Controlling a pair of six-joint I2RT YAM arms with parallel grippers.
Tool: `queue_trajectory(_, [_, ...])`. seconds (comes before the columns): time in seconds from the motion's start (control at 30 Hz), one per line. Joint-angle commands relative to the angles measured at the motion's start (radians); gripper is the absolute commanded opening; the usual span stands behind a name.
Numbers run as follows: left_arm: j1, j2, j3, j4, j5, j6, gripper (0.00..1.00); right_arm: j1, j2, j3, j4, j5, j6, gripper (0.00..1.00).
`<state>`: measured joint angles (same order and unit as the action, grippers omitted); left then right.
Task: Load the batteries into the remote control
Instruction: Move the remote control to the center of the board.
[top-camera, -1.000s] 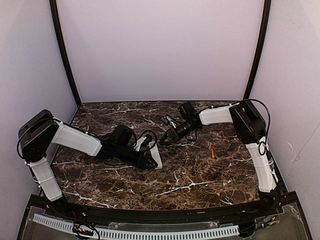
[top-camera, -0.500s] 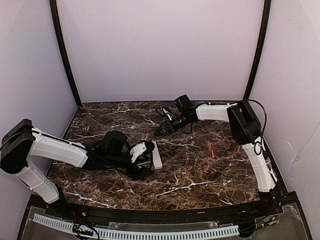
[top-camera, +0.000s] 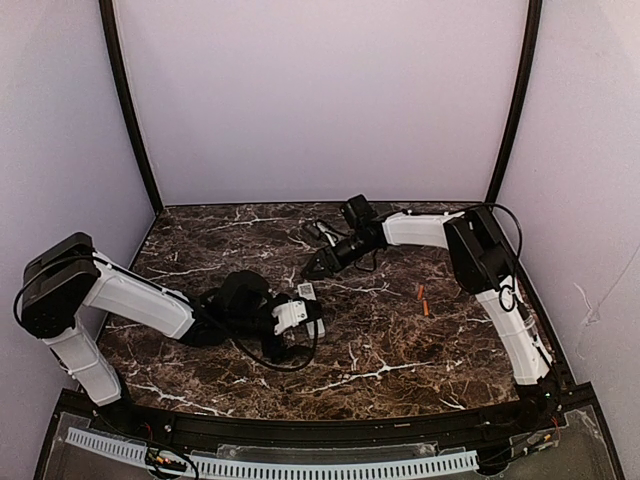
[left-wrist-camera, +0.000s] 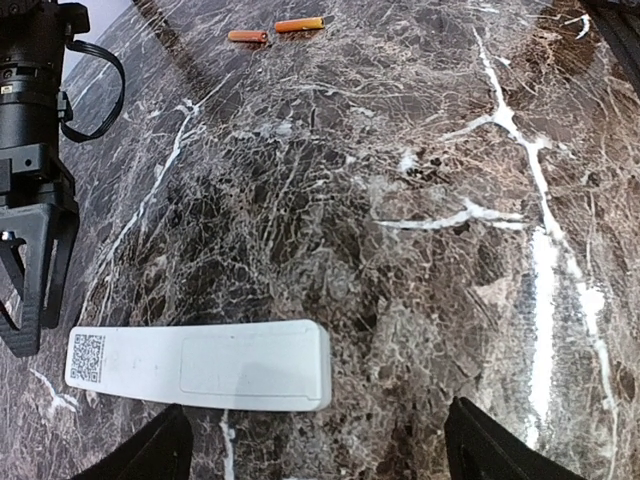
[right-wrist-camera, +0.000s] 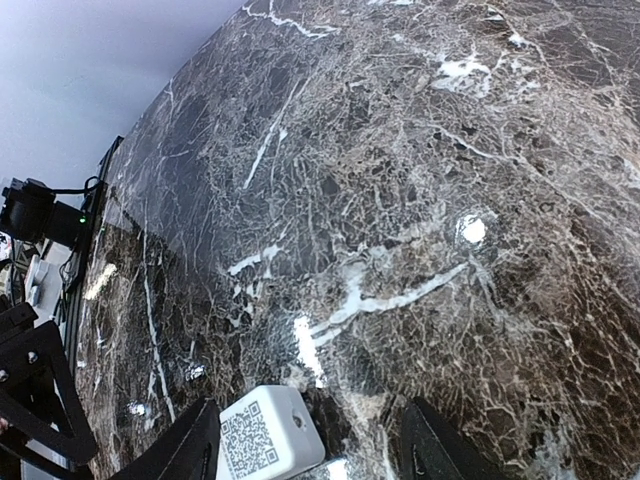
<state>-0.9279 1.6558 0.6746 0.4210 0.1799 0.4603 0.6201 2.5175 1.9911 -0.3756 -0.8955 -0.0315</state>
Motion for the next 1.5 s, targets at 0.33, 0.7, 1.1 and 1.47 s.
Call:
queue_trajectory(0.33, [0.006, 0.127, 0.113, 0.037, -0.024, 0.068, 0.83, 0.018, 0.045, 0.004, -0.023, 0.01, -0.057, 0.6])
queue_trajectory(0.7, [0.016, 0.172, 0.113, 0.041, -0.046, 0.107, 0.78, 0.021, 0.04, -0.028, -0.025, 0.033, -0.074, 0.57])
queue_trajectory(1.1, [0.024, 0.196, 0.117, 0.034, -0.07, 0.107, 0.71, 0.023, 0.038, -0.05, -0.027, 0.047, -0.089, 0.53])
queue_trajectory(1.47, [0.026, 0.193, 0.107, -0.014, -0.062, 0.131, 0.47, 0.022, 0.042, -0.047, -0.028, 0.05, -0.09, 0.5])
